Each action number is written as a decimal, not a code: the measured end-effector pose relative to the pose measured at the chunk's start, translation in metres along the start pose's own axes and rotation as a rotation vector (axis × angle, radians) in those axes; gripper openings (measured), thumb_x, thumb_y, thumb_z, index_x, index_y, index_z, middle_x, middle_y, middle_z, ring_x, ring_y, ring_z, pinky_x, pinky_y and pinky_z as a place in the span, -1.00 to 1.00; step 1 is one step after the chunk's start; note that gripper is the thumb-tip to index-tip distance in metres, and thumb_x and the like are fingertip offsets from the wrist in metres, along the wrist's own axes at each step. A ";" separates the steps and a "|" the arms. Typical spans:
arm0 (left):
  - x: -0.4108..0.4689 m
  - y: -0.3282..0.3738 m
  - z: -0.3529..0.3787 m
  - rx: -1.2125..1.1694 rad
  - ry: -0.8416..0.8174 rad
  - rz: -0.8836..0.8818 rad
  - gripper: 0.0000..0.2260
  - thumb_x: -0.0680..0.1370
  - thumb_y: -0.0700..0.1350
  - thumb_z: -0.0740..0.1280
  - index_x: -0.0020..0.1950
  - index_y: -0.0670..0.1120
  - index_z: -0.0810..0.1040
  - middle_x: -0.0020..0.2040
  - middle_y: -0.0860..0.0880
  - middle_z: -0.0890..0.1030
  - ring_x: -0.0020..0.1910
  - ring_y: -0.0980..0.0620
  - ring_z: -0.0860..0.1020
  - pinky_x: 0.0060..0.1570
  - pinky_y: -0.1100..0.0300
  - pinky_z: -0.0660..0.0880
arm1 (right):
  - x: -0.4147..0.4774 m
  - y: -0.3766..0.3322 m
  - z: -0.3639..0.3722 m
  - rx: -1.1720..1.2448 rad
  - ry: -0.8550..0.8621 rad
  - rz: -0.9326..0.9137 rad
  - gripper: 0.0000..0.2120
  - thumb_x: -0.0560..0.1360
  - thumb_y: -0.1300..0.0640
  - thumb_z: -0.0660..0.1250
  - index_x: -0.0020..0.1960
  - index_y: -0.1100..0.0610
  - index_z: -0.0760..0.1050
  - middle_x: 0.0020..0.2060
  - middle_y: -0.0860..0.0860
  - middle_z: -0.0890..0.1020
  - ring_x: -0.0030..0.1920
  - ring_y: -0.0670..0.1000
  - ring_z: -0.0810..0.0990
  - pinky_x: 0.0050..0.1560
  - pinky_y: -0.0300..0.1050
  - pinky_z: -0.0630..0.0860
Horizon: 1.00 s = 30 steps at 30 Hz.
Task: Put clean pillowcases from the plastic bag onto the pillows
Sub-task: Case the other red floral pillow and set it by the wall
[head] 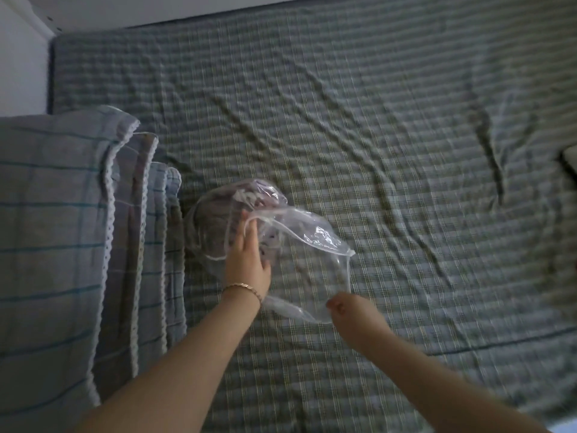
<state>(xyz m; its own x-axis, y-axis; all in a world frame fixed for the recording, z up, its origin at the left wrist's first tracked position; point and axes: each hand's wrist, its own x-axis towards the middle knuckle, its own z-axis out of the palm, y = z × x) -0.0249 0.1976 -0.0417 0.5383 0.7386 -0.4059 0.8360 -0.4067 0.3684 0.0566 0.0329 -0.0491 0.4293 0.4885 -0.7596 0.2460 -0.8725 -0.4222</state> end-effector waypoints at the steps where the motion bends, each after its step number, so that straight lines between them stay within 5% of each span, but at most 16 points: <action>1: 0.001 -0.001 -0.008 -0.049 0.041 0.014 -0.31 0.52 -0.27 0.28 0.51 0.00 -0.03 0.49 -0.10 0.10 0.04 -0.10 0.54 -0.13 0.16 0.55 | 0.006 -0.011 0.002 0.021 0.017 -0.060 -0.70 0.58 0.20 0.10 0.21 0.08 0.52 0.07 0.01 0.60 -0.26 -0.11 0.57 -0.29 -0.31 0.50; 4: -0.001 -0.003 -0.026 -0.066 0.097 0.110 -0.34 0.49 -0.34 0.27 0.49 0.01 0.07 0.44 -0.09 0.22 -0.08 -0.06 0.56 -0.23 0.23 0.51 | 0.029 -0.046 0.007 0.058 0.062 -0.228 -0.72 0.58 0.19 0.13 0.20 0.06 0.53 0.29 0.01 0.45 0.12 -0.03 0.53 0.10 -0.25 0.46; 7: -0.005 -0.003 -0.041 -0.078 0.093 0.270 -0.37 0.48 -0.37 0.24 0.48 0.00 0.13 0.45 0.00 0.22 -0.04 0.13 0.48 -0.19 0.41 0.41 | 0.052 -0.080 0.014 -0.018 -0.084 -0.258 -0.70 0.57 0.12 0.16 0.24 -0.07 0.49 0.49 0.07 0.11 0.46 0.12 0.17 0.39 -0.02 0.25; 11: 0.001 -0.014 -0.066 -0.113 0.092 0.323 -0.27 0.43 -0.45 0.22 0.48 0.06 0.10 0.39 0.12 0.20 -0.22 0.31 0.44 -0.30 0.56 0.41 | 0.077 -0.101 0.024 -0.093 -0.284 -0.062 -0.47 0.57 -0.03 0.14 0.50 -0.02 0.11 0.52 0.02 -0.20 0.51 0.12 -0.18 0.49 0.04 -0.07; 14: 0.000 -0.026 -0.079 -0.136 0.062 0.301 -0.20 0.43 -0.46 0.22 0.46 0.15 0.00 0.41 0.11 0.15 -0.27 0.26 0.44 -0.28 0.53 0.42 | 0.092 -0.086 0.042 -0.326 -0.126 -0.102 -0.51 0.57 0.00 0.16 0.46 0.06 0.22 0.53 -0.05 -0.05 0.51 0.06 -0.12 0.46 0.08 -0.01; 18: -0.002 -0.046 -0.083 -0.054 -0.051 0.200 -0.19 0.46 -0.39 0.23 0.47 0.17 -0.15 0.49 0.04 0.03 -0.32 0.20 0.43 -0.47 0.42 0.40 | 0.086 -0.084 0.051 -0.191 0.022 -0.176 -0.68 0.53 0.06 0.26 0.25 0.13 0.49 0.26 0.04 0.49 0.30 0.07 0.41 0.29 -0.08 0.29; 20: -0.003 -0.051 -0.077 0.021 -0.147 0.169 -0.15 0.48 -0.30 0.27 0.49 0.10 -0.27 0.52 0.08 -0.12 -0.10 0.07 0.53 -0.35 0.37 0.43 | 0.064 -0.097 0.042 0.060 0.084 -0.186 -0.78 0.47 0.15 0.36 0.11 0.13 0.61 0.01 0.04 0.63 0.06 0.05 0.58 0.10 -0.16 0.45; 22: -0.006 -0.054 -0.070 0.064 -0.256 0.175 -0.09 0.47 -0.26 0.32 0.48 0.06 -0.34 0.52 0.06 -0.18 0.29 -0.07 0.39 -0.04 0.26 0.48 | 0.031 -0.110 0.027 0.261 0.084 -0.229 -0.77 0.42 0.23 0.42 0.08 0.10 0.63 -0.08 0.00 0.66 -0.04 0.02 0.63 -0.05 -0.31 0.53; 26: -0.014 -0.059 -0.058 0.115 -0.394 0.171 -0.03 0.45 -0.23 0.37 0.46 0.07 -0.39 0.53 -0.03 -0.14 0.40 -0.03 0.25 0.27 0.13 0.36 | -0.043 -0.116 -0.015 0.284 0.004 -0.423 -0.61 0.46 0.31 0.30 0.21 -0.03 0.52 -0.20 -0.13 0.62 -0.27 -0.16 0.60 -0.24 -0.35 0.55; 28: -0.016 -0.065 -0.058 0.187 -0.413 0.165 -0.07 0.48 -0.24 0.34 0.46 0.07 -0.39 0.53 -0.02 -0.18 0.40 -0.09 0.26 0.29 0.08 0.32 | -0.069 -0.104 -0.043 0.324 0.093 -0.301 -0.61 0.50 0.33 0.19 0.25 0.03 0.49 -0.31 -0.09 0.57 -0.45 -0.20 0.48 -0.43 -0.40 0.43; 30: -0.016 -0.074 -0.063 0.264 -0.419 0.103 -0.10 0.50 -0.28 0.30 0.46 0.05 -0.38 0.53 -0.04 -0.20 0.40 -0.12 0.26 0.27 0.05 0.32 | -0.093 -0.077 -0.071 0.443 0.114 -0.102 -0.72 0.54 0.30 0.14 0.13 0.15 0.57 -0.37 -0.02 0.56 -0.42 -0.13 0.48 -0.43 -0.34 0.42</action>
<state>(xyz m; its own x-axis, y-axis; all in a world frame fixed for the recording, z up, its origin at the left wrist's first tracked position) -0.1022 0.2504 -0.0098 0.5709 0.4300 -0.6994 0.7455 -0.6283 0.2223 0.0592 0.0555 0.0891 0.5215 0.5477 -0.6543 -0.0925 -0.7259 -0.6815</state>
